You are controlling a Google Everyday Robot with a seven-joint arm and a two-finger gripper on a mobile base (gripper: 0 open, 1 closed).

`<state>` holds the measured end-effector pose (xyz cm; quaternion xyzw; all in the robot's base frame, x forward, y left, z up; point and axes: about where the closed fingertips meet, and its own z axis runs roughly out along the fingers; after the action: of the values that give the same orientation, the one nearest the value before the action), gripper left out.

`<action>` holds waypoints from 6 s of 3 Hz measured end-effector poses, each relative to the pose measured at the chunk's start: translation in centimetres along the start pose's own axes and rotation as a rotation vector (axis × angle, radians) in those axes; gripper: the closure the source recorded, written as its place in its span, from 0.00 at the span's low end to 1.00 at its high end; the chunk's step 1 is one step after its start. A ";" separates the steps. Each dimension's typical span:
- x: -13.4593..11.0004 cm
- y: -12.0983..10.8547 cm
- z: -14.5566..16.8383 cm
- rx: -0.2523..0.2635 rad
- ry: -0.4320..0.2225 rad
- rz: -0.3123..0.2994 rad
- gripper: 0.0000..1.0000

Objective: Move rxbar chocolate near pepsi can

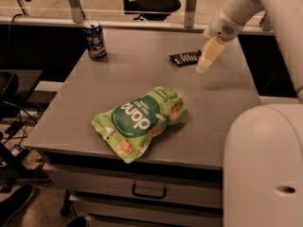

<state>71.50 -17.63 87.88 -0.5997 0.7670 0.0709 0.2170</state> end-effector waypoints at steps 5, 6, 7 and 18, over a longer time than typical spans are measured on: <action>0.1 -3.9 5.9 -0.007 -0.017 0.164 0.14; 0.1 -3.4 6.5 -0.033 -0.005 0.176 0.36; -0.2 -3.1 6.4 -0.044 -0.007 0.176 0.61; -21.9 4.5 12.3 -0.070 -0.109 0.249 0.53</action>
Offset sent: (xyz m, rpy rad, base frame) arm 0.0631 -0.0132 -0.0097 0.0935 0.0430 -0.1369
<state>74.31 7.62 85.37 -0.5022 0.8197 0.1563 0.2268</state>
